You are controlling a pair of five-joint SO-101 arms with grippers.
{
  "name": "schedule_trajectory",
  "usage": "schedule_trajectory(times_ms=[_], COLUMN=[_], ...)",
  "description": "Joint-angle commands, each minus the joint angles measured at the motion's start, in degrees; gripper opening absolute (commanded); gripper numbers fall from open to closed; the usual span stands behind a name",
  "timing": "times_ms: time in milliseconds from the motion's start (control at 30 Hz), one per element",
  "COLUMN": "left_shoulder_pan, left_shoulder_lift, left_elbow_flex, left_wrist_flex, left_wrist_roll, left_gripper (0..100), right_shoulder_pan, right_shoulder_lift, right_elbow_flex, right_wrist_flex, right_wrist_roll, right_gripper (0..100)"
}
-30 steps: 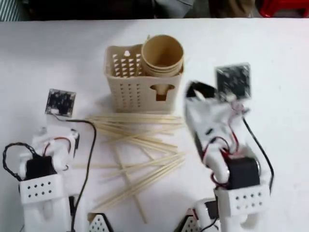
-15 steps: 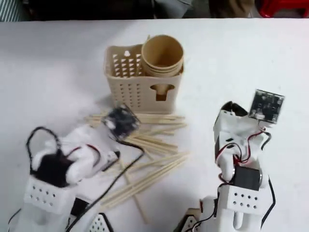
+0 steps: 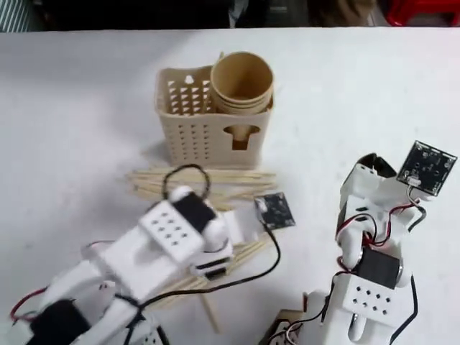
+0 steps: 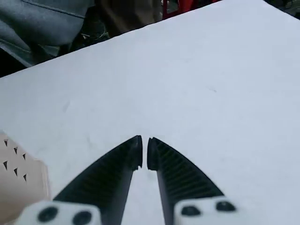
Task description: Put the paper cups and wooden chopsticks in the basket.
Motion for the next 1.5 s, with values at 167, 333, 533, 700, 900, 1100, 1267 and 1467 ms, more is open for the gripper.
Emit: schedule_trajectory(times_ms=[167, 333, 533, 700, 900, 1100, 1267, 1467], left_shoulder_pan=[2.6, 2.4, 2.2, 2.2, 2.2, 2.2, -2.2, -9.0], left_shoulder_lift=[16.5, 23.0, 26.2, 26.4, 24.7, 17.3, 12.2, 7.3], left_elbow_flex=[-2.6, -2.6, -3.6, -3.8, -6.4, -11.7, -14.0, -21.9], left_wrist_flex=[-11.3, -15.8, -17.9, -16.9, -10.1, -1.7, 1.2, 8.2], left_wrist_roll=[0.7, 5.4, 8.2, 8.3, 8.3, 8.2, 6.5, -0.2], left_gripper=[21, 21, 11, 3, 2, 2, 2, 2], right_shoulder_pan=[0.7, 0.7, 0.7, 0.7, 0.7, 0.7, 0.7, 0.7], right_shoulder_lift=[-0.9, -0.9, -1.0, -1.0, -1.0, -1.0, -1.1, -1.1], right_elbow_flex=[-0.3, -0.4, -0.4, -0.4, -0.4, -0.4, -0.4, -0.4], right_wrist_flex=[-1.1, -1.1, -1.1, -1.1, -1.1, -1.1, -1.1, -1.1], right_wrist_roll=[-0.4, -0.4, -0.4, -0.4, -0.4, -0.4, -0.4, -0.4], right_gripper=[3.9, 3.9, 3.9, 3.9, 3.8, 3.7, 3.6, 3.6])
